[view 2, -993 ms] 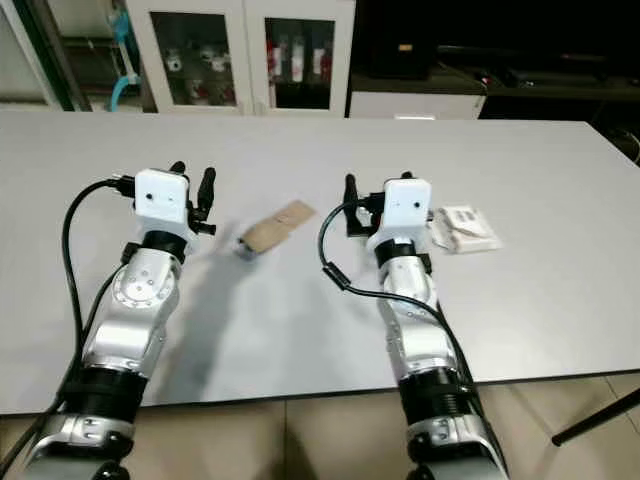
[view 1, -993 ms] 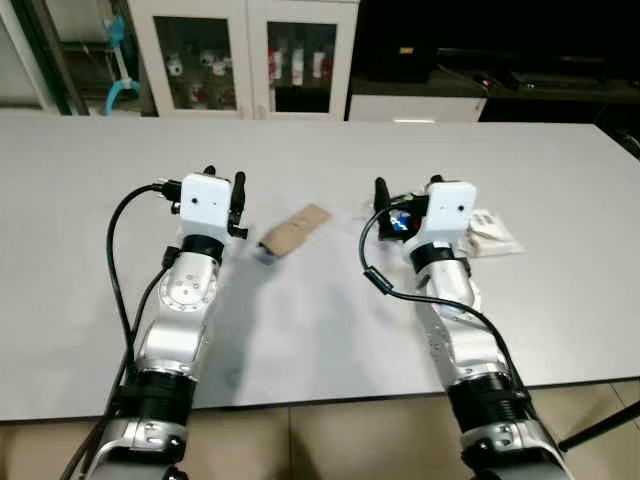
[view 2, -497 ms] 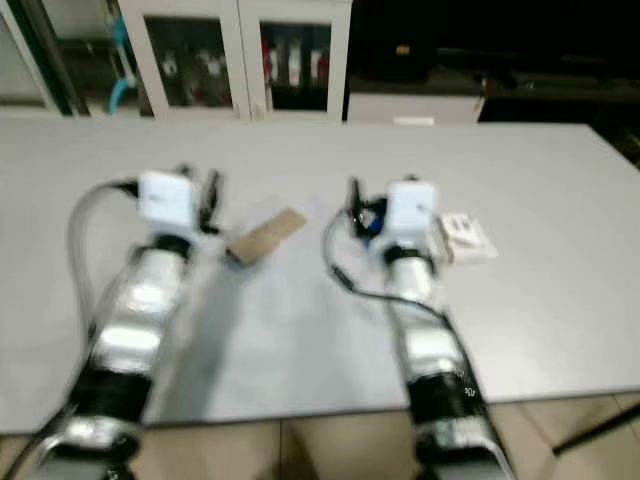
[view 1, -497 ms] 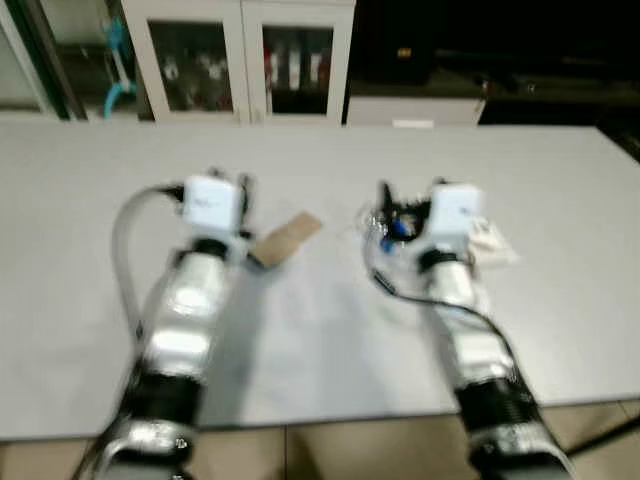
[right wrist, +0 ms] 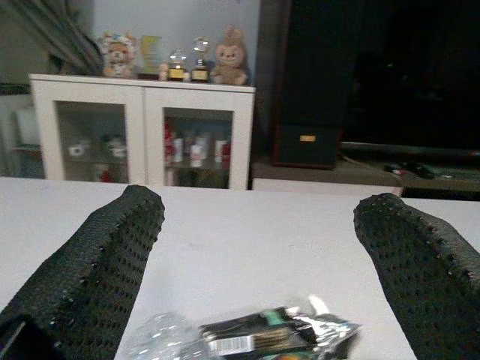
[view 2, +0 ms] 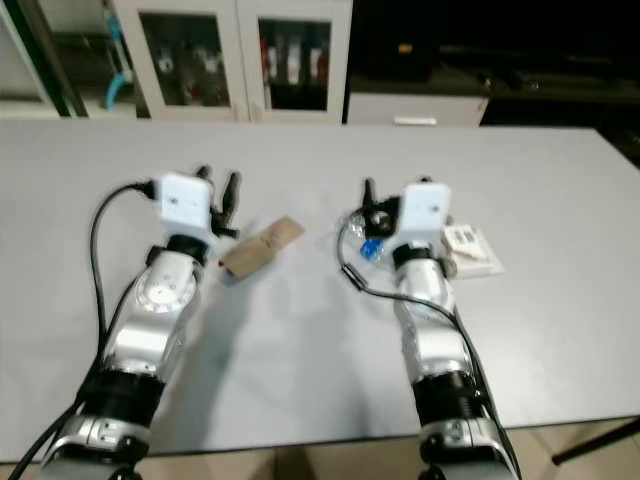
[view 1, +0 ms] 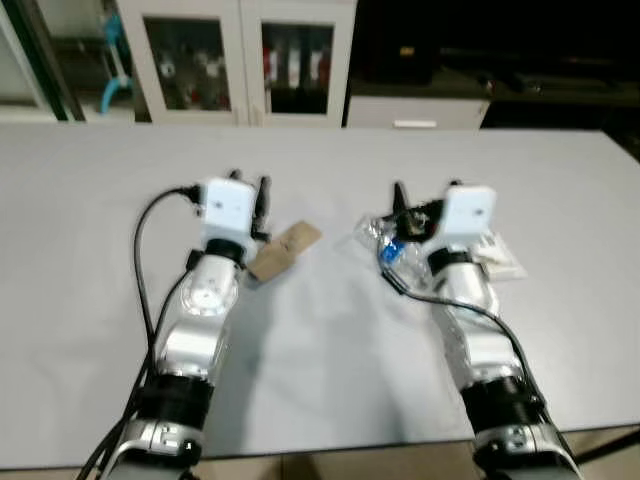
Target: Picking trash to rubbish bin
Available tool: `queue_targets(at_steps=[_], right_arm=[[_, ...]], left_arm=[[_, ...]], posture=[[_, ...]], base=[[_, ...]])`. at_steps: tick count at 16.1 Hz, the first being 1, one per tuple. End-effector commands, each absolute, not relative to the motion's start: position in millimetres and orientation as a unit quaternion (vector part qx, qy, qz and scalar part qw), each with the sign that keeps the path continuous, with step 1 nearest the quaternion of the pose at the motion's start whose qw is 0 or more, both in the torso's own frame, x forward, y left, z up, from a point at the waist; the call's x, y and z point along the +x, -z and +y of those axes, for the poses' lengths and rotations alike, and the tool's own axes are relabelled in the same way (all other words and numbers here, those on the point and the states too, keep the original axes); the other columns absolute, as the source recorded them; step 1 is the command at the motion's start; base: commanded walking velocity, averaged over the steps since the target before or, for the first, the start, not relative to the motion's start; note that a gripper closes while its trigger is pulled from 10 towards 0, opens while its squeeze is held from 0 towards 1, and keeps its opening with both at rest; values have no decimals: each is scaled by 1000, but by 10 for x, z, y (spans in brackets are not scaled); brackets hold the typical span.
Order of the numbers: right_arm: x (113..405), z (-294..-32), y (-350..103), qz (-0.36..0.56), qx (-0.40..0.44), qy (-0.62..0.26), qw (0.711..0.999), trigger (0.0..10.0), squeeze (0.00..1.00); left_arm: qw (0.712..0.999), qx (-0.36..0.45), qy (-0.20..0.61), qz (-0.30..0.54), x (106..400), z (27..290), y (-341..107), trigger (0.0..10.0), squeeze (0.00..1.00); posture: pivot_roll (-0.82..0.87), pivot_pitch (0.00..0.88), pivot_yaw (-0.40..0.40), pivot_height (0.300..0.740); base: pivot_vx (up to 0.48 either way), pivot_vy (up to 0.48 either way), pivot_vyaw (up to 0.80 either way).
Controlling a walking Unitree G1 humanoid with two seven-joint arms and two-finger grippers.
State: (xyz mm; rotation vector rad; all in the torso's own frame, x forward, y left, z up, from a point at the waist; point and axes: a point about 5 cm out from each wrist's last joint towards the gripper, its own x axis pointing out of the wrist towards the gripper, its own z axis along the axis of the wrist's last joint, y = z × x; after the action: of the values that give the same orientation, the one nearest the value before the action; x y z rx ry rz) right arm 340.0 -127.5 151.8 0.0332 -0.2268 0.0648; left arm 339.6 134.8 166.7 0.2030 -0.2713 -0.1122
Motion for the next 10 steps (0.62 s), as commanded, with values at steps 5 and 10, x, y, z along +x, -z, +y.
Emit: queue_targets(at_steps=[5, 10], right_arm=[[3403, -1220, -1543, -116, 22, -42, 992, 10000, 0], [3380, -1125, -1501, -99, 24, -83, 991, 10000, 0]], left_arm=[[984, 94, 65, -137, 3396, 1380, -1755, 10000, 0], [994, -65, 54, -66, 3429, 1466, -1626, 10000, 0]], posture=[[-1, 22, -57, 740], [-5, 20, -56, 740]], base=[[0, 0, 0], [0, 0, 0]])
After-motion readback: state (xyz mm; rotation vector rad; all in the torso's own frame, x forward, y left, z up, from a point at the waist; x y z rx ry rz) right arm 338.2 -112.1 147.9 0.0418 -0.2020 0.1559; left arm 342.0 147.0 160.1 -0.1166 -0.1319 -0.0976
